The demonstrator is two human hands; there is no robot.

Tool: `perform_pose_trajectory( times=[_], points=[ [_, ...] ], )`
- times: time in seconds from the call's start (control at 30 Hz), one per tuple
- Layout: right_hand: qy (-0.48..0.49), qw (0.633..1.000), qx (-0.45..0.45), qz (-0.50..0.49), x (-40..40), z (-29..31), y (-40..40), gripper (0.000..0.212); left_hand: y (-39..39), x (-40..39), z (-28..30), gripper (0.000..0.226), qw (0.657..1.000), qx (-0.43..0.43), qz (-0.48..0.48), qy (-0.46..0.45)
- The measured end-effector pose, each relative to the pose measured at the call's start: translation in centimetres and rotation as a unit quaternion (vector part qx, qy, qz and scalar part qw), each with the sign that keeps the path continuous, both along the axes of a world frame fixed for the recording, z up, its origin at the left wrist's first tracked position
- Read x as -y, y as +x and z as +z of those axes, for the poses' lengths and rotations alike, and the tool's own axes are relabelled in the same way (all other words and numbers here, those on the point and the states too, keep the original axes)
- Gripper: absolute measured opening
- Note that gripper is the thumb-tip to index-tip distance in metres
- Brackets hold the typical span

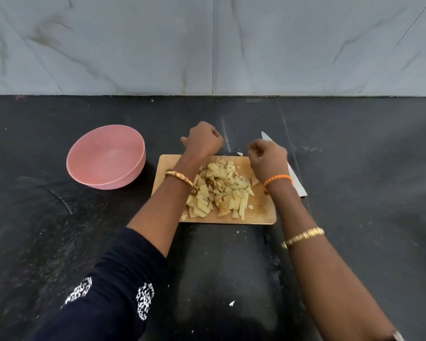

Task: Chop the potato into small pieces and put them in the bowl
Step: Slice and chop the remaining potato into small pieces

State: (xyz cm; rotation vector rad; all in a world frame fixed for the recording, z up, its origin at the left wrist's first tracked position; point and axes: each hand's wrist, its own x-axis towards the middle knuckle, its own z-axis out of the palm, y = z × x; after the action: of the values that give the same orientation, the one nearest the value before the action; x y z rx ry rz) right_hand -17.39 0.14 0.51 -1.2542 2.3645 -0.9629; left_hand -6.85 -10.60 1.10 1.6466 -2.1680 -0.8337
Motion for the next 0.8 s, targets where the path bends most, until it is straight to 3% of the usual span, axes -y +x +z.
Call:
perform_pose_trajectory(
  times=[0.17,0.4,0.5,0.63,0.8],
  points=[
    [0.158,0.986,-0.050,0.016,6.3,-0.4,-0.5,0.025,4.0,-1.3,-0.8,0.015,0.996,-0.082,0.029,-0.029],
    [0.270,0.957,-0.104,0.027,7.9,1.5,0.3,0.031,8.6,-3.6,-1.9,0.021,0.953,-0.260,0.146,-0.049],
    [0.309,0.945,-0.104,0.032,7.8,1.5,0.0,0.040,9.6,-4.6,-2.3,0.023,0.940,-0.282,0.177,-0.068],
    [0.307,0.944,-0.118,0.022,7.9,1.5,0.8,0.035,10.3,-5.9,-3.0,0.023,0.930,-0.296,0.206,-0.076],
    [0.300,0.943,-0.137,0.044,8.0,2.2,1.3,0.040,9.9,-7.3,-3.8,0.022,0.935,-0.293,0.186,-0.069]
  ],
)
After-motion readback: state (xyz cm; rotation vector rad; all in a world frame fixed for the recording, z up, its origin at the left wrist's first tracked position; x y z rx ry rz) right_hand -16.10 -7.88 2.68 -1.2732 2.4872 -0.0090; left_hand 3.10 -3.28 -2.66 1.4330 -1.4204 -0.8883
